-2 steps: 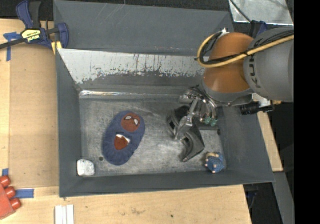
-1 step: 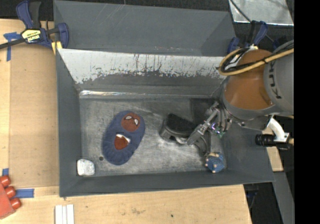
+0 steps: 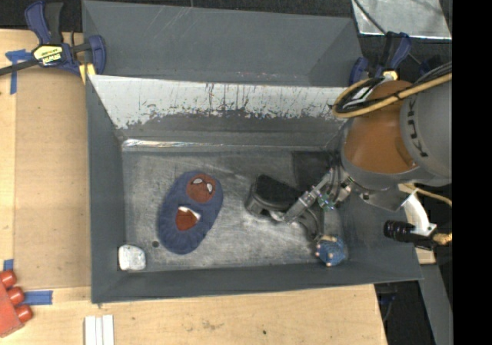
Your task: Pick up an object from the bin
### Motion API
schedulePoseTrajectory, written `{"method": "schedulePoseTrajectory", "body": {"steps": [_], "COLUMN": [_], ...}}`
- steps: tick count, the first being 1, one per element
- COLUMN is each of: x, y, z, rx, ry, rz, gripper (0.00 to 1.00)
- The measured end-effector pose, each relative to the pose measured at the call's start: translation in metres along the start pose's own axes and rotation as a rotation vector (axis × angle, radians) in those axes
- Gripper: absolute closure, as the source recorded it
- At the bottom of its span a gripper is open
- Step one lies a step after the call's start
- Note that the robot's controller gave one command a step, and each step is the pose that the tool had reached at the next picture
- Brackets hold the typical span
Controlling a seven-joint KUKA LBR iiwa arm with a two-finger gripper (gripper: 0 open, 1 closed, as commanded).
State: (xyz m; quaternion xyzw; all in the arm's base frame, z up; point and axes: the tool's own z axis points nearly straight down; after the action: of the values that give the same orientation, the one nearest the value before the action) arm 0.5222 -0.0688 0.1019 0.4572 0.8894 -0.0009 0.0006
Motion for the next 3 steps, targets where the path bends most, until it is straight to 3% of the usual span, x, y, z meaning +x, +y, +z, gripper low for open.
{"method": "schedulePoseTrajectory", "body": {"steps": [1, 2, 3], "x": [0.0125, 0.0151, 0.0221], "y": [-0.0166, -0.0124, -0.0089], "z": [0.0116, 0.0129, 0.0120], "rx": [-0.013, -0.014, -0.011], "ry": [-0.006, 0.005, 0.026], "rz": [0.094, 0.302, 0.293], "gripper": [0.00, 0.00, 1.00]}}
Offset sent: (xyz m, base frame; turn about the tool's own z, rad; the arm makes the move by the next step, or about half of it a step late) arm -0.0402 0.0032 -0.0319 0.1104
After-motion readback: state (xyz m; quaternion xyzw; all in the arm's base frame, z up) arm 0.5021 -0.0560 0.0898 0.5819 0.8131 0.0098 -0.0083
